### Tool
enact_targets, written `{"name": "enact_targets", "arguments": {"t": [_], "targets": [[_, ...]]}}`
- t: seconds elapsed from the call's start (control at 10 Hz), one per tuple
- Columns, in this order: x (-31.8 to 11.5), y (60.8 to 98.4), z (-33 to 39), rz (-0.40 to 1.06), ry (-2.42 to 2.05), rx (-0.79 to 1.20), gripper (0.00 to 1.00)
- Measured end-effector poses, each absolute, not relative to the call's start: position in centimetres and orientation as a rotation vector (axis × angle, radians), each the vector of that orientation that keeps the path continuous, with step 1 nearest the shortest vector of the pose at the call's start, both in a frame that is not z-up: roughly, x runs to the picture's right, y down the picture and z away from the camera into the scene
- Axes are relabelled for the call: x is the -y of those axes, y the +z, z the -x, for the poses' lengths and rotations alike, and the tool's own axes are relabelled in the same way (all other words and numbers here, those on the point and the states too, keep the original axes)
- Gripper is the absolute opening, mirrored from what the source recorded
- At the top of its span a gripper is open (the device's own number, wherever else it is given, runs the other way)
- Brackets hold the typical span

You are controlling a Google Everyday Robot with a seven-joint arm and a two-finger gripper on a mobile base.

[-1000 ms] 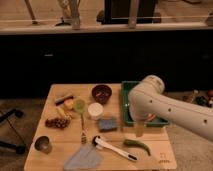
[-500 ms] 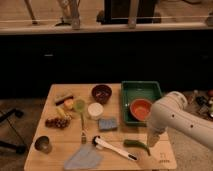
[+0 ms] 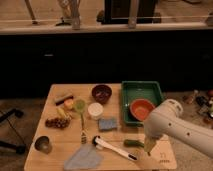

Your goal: Place pepper in purple bowl

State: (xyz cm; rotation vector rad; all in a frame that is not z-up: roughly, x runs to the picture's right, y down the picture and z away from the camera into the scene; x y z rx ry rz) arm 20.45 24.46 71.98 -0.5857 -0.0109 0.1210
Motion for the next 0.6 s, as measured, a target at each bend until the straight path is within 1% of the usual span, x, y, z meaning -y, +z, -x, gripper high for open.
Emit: {"name": "enact_targets", "arguments": {"t": [0.6], "targets": [[-28.1, 74.5, -19.8, 0.643, 0.093, 0.021, 0.80]]}}
